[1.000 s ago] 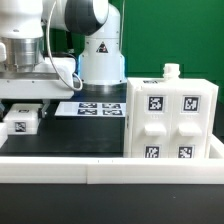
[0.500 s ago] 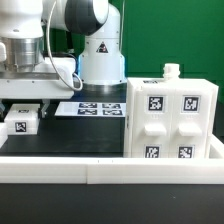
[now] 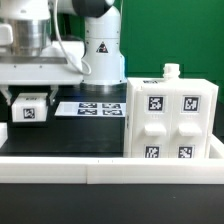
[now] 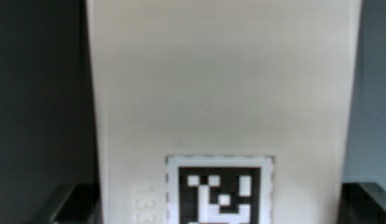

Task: Assemble cabinet

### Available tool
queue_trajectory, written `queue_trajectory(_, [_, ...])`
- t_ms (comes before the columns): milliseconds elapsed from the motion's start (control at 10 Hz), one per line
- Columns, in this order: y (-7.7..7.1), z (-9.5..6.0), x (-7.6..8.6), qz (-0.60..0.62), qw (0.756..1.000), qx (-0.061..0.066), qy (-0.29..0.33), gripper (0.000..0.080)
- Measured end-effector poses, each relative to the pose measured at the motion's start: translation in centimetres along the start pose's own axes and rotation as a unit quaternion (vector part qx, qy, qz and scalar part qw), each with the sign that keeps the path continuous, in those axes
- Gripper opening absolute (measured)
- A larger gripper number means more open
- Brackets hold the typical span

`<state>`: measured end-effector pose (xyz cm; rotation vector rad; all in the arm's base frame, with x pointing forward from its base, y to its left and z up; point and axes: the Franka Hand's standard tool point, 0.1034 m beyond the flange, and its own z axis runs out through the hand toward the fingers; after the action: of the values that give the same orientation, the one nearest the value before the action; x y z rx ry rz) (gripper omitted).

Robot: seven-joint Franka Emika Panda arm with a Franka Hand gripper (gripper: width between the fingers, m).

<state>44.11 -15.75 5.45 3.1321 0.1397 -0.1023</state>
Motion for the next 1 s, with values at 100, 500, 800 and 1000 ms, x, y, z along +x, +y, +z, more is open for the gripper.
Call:
queue_trajectory(100, [-0.9,-0.9,0.6,0.005,1.000,0.002,0.004,0.0561])
queue_trajectory(500, [-8.6,-6.9,5.6,0.059,0.998,0.007,0.012,0.0561])
queue_trajectory(800, [-11.0,-9.8,9.9,0.096,0.995,0.014,-0.014,0.0561])
queue_trajectory(1000, [-10.9,-9.4,9.8,0.093,0.995,0.012,-0.013,0.0561])
